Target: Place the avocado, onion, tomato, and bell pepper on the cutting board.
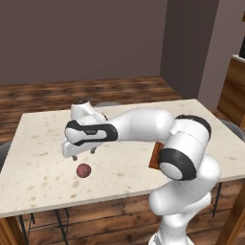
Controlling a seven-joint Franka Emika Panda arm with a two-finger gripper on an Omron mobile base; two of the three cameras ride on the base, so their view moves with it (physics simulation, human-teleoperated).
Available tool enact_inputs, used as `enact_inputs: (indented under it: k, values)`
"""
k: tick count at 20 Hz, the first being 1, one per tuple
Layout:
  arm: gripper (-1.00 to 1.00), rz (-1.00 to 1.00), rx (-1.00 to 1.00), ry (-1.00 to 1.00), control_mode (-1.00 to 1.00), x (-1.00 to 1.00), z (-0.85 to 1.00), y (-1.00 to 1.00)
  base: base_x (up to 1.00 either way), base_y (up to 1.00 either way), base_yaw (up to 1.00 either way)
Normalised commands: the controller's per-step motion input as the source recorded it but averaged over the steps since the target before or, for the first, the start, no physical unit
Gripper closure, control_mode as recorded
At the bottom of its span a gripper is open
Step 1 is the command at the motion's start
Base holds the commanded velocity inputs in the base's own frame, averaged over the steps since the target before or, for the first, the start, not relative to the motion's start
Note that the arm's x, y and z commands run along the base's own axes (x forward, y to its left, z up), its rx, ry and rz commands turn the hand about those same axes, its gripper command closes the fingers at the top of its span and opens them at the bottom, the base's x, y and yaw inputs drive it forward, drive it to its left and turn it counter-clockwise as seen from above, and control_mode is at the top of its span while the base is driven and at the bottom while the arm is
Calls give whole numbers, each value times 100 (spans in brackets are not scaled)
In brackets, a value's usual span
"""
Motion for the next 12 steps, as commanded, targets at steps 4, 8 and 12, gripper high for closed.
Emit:
enact_inputs:
  k: [4,8,12]
  values:
    - [-100,-1,0,0,-100,3,-16,8,0,0,0]
    - [-100,-2,0,0,-100,0,-15,0,0,0,0]
    - [-100,-2,0,0,-100,4,-22,0,0,0,0]
